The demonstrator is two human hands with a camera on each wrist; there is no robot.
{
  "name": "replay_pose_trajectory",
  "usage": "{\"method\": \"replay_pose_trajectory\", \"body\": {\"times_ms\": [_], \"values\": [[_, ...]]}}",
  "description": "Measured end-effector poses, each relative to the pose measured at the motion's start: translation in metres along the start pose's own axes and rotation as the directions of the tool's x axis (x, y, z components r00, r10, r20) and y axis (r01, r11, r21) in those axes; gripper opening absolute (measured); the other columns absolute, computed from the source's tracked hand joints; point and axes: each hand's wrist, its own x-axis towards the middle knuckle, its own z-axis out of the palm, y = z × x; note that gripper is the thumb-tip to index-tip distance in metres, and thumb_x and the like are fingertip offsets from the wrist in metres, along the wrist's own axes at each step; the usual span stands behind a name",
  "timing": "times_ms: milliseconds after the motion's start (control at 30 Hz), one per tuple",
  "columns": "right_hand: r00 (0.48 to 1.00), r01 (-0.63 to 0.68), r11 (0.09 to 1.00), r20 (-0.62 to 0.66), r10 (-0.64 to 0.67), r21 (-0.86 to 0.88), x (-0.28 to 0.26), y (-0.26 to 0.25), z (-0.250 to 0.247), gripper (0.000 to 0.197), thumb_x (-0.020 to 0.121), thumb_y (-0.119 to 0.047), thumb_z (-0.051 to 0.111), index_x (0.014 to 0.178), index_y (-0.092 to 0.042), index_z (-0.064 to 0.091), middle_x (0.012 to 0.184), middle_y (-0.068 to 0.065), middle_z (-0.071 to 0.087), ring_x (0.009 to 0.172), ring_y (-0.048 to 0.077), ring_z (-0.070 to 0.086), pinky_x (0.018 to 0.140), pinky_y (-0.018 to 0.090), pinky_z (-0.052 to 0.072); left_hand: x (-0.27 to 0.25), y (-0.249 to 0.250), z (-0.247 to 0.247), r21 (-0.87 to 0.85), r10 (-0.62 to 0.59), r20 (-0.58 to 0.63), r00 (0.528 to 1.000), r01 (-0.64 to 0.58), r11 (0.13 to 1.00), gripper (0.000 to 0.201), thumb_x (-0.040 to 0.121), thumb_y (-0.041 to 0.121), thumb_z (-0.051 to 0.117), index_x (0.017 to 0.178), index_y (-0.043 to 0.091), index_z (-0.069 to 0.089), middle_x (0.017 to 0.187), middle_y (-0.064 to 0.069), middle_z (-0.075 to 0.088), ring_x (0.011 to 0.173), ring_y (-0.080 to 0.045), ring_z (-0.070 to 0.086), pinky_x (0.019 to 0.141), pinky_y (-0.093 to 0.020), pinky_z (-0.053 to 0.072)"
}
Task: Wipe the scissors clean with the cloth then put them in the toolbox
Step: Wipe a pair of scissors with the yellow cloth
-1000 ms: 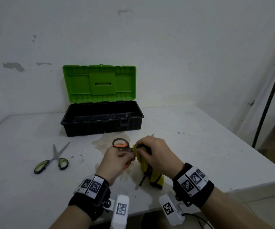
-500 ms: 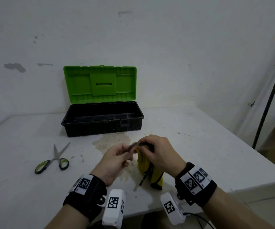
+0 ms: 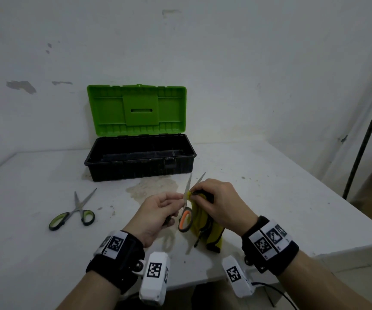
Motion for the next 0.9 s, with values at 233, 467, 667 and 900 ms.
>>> {"method": "replay_pose_trajectory", "body": {"times_ms": [233,467,667,900], "values": [[0.998,-0.06,0.996,-0.005,0.06,-0.07,0.001,0.002,-0.018,0.01,0.091,-0.028,0.064,0.098,-0.023,0.069,0.092,-0.011,0.069,0.083,0.004,0.06,0.074,0.013,0.044,0.003,-0.003,-0.001,0.024,-0.003,-0.047,0.999,0.004,1.0,0.025,0.092,0.005,0.067,0.118,0.004,0.068,0.082,-0.008,0.068,0.058,-0.009,0.059,0.053,-0.021,0.049],[0.995,0.014,0.998,0.096,-0.008,-0.06,-0.002,-0.005,-0.007,0.01,0.091,-0.028,0.063,0.098,-0.023,0.069,0.092,-0.011,0.069,0.083,0.004,0.06,0.074,0.016,0.047,0.003,-0.003,0.009,0.003,-0.013,-0.013,1.0,0.013,1.0,0.025,0.091,0.004,0.069,0.115,0.001,0.065,0.073,-0.002,0.062,0.048,-0.008,0.044,0.046,-0.018,0.041],[0.995,-0.065,0.997,0.075,0.068,-0.046,-0.003,0.003,-0.023,0.008,0.091,-0.026,0.065,0.096,-0.023,0.07,0.09,-0.013,0.068,0.082,0.002,0.059,0.071,0.008,0.042,0.0,0.0,0.005,0.036,-0.004,0.015,1.0,0.004,0.999,0.017,0.086,0.005,0.075,0.096,0.011,0.063,0.071,-0.004,0.063,0.045,-0.01,0.039,0.043,-0.019,0.035],[0.993,-0.087,0.995,0.076,0.091,-0.044,-0.002,0.002,-0.048,0.009,0.09,-0.028,0.067,0.098,-0.026,0.07,0.09,-0.017,0.068,0.084,-0.001,0.06,0.073,0.009,0.046,0.0,-0.004,0.008,0.077,0.094,-0.056,0.994,-0.09,0.993,0.019,0.081,0.005,0.08,0.089,0.009,0.063,0.069,-0.003,0.064,0.045,-0.01,0.04,0.043,-0.02,0.034]]}}
